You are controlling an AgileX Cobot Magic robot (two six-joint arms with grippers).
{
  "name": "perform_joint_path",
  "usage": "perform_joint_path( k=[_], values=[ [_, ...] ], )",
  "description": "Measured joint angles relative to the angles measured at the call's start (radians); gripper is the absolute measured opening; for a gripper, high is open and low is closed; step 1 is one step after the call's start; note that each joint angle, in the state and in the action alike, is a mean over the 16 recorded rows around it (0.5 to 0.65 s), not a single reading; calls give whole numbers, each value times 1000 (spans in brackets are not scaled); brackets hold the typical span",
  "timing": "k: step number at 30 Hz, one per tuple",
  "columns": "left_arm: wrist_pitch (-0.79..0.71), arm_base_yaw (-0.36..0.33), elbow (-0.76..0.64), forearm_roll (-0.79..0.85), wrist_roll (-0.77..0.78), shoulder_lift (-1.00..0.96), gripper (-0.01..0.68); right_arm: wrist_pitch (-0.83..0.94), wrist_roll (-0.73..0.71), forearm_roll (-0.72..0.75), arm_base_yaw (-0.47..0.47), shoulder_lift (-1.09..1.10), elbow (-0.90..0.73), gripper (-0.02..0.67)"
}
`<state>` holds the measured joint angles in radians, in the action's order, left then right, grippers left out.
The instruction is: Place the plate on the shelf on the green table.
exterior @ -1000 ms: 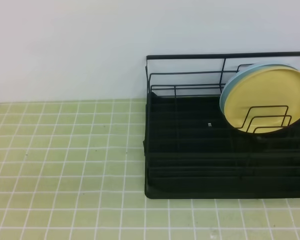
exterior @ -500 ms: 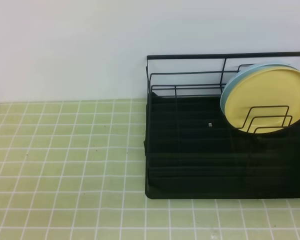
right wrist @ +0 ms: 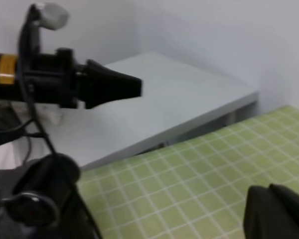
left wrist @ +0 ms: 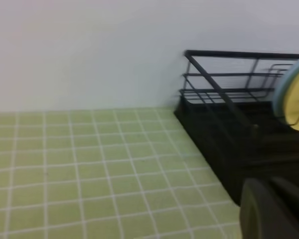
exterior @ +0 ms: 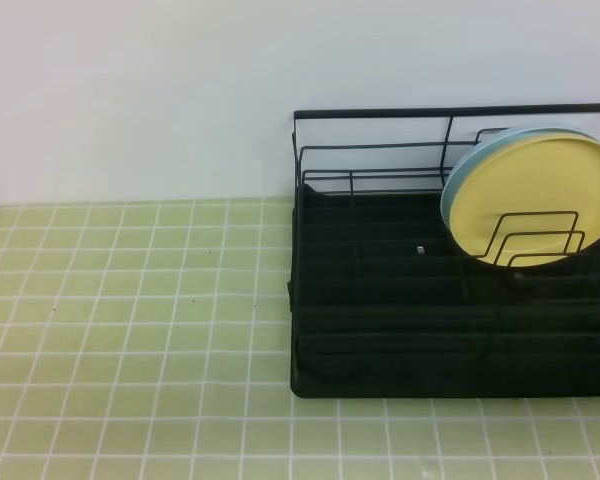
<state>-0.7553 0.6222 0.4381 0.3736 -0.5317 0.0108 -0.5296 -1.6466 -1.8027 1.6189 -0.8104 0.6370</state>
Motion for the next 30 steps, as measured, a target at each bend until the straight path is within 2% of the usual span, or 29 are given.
perform_joint_path(
  k=[13,21,30],
  values=[
    [-12,0,0,-75,-7,0,-3,109,3,0,0,0,-4,-3],
    [-13,0,0,-75,-7,0,-3,110,0,0,0,0,-4,-3],
    [-12,0,0,-75,-7,1,-3,37,-82,1,-11,1,-4,-4]
  ],
)
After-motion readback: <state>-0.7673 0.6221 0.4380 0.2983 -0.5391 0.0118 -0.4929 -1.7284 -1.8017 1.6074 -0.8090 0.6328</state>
